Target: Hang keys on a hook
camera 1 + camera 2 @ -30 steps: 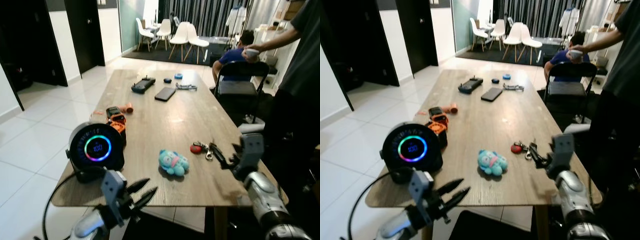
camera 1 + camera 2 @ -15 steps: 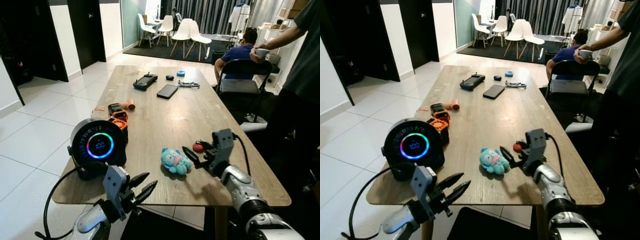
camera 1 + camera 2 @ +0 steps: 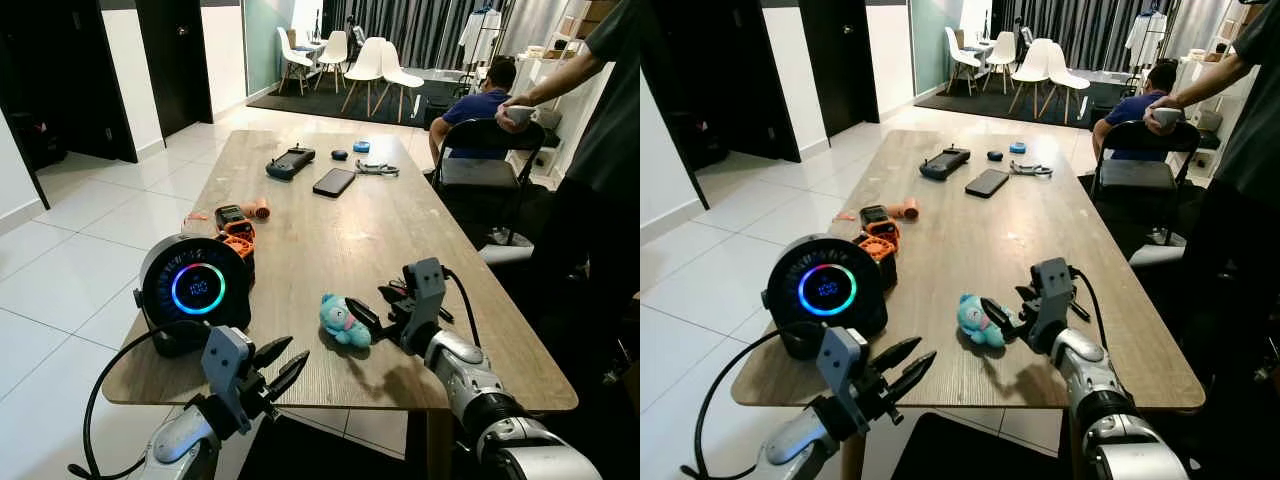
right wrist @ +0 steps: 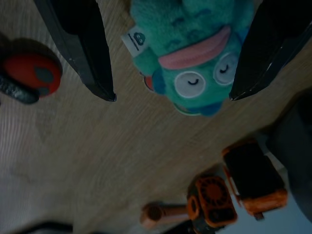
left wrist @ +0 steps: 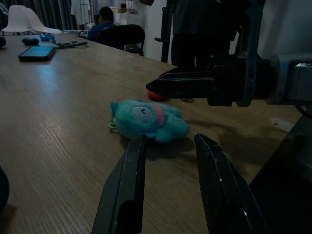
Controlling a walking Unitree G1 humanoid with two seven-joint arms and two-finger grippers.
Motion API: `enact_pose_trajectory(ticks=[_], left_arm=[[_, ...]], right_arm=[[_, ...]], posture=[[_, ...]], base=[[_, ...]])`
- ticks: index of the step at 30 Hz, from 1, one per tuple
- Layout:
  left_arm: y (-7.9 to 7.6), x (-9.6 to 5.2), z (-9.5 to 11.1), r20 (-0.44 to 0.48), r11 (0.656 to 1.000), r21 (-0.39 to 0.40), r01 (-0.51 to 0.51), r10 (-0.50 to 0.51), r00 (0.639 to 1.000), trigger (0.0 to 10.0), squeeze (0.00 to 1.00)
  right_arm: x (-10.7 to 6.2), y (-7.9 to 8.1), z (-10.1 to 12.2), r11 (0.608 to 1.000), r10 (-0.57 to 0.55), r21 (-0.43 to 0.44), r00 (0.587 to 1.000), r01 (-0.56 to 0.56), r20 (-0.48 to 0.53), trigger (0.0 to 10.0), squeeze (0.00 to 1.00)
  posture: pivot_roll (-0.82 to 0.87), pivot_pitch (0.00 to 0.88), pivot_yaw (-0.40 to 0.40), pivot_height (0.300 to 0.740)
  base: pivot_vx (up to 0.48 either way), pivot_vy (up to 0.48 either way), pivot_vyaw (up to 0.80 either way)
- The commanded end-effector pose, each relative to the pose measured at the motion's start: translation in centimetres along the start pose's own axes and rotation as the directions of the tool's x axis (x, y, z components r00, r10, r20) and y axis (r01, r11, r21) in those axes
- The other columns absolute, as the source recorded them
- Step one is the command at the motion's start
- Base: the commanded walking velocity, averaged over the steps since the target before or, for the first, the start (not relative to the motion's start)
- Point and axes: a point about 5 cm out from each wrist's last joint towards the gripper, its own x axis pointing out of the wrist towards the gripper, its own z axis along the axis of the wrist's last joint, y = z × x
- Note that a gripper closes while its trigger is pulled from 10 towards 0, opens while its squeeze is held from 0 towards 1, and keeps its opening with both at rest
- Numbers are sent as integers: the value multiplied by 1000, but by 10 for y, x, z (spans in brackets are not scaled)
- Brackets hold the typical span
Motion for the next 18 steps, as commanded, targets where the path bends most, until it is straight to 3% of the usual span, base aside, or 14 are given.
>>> enact_pose_trajectory(ticks=[1, 18], left_arm=[[-4, 1, -2, -2, 1000, 1, -1, 1, 1000, 10000, 0], [1, 4, 6, 24, 999, 23, -48, 47, 999, 10000, 0]], right_arm=[[0, -2, -2, 999, -25, 45, 1000, 25, -12, 10000, 0], [16, 8, 3, 996, -57, 68, 993, 64, -100, 10000, 0]], posture=[[51, 124, -47, 740], [74, 177, -64, 740]], base=[[0, 0, 0], [0, 0, 0]])
